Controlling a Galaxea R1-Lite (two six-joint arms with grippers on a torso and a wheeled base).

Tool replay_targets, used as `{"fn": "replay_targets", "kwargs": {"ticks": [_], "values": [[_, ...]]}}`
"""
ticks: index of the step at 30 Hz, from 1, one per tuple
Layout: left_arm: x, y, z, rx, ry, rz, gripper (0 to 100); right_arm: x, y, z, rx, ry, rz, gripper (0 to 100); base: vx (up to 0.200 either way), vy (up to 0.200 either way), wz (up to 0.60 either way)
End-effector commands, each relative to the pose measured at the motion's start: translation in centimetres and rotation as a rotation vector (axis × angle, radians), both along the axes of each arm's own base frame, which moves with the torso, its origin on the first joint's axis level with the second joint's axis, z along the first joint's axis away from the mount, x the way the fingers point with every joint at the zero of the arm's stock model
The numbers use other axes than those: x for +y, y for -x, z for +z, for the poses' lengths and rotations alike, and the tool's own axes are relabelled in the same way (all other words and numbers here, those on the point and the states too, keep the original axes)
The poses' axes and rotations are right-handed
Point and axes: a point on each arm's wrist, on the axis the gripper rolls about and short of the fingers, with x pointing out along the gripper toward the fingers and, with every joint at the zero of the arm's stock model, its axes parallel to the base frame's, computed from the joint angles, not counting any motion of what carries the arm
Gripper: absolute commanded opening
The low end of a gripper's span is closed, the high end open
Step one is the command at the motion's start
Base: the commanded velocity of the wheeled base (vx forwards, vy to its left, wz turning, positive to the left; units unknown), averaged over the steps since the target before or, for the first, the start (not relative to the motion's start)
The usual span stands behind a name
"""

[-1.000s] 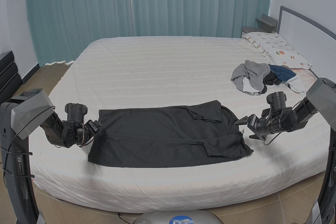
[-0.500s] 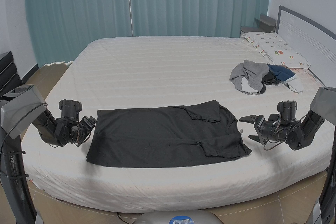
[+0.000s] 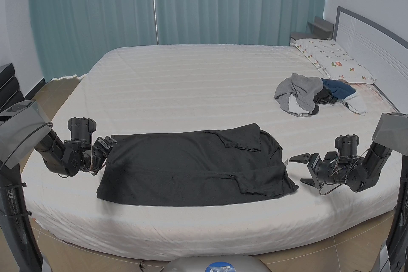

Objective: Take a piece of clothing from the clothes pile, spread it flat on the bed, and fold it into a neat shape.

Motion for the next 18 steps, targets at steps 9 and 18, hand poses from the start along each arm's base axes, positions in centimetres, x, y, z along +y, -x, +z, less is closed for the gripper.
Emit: {"fn": "replay_targets", "kwargs": {"ticks": [9, 18], "values": [[0.7, 0.4, -0.3, 0.026, -0.002, -0.083, 100, 0.3, 0.3, -0.3, 0.011, 0.005, 0.01, 100, 0.111, 0.0, 0.0], [1.6, 2.7, -2.4, 0.112, -0.07, -0.277, 100, 0.3, 0.3, -0.4, 0.014, 0.005, 0.01, 100, 0.0, 0.0, 0.0]]}}
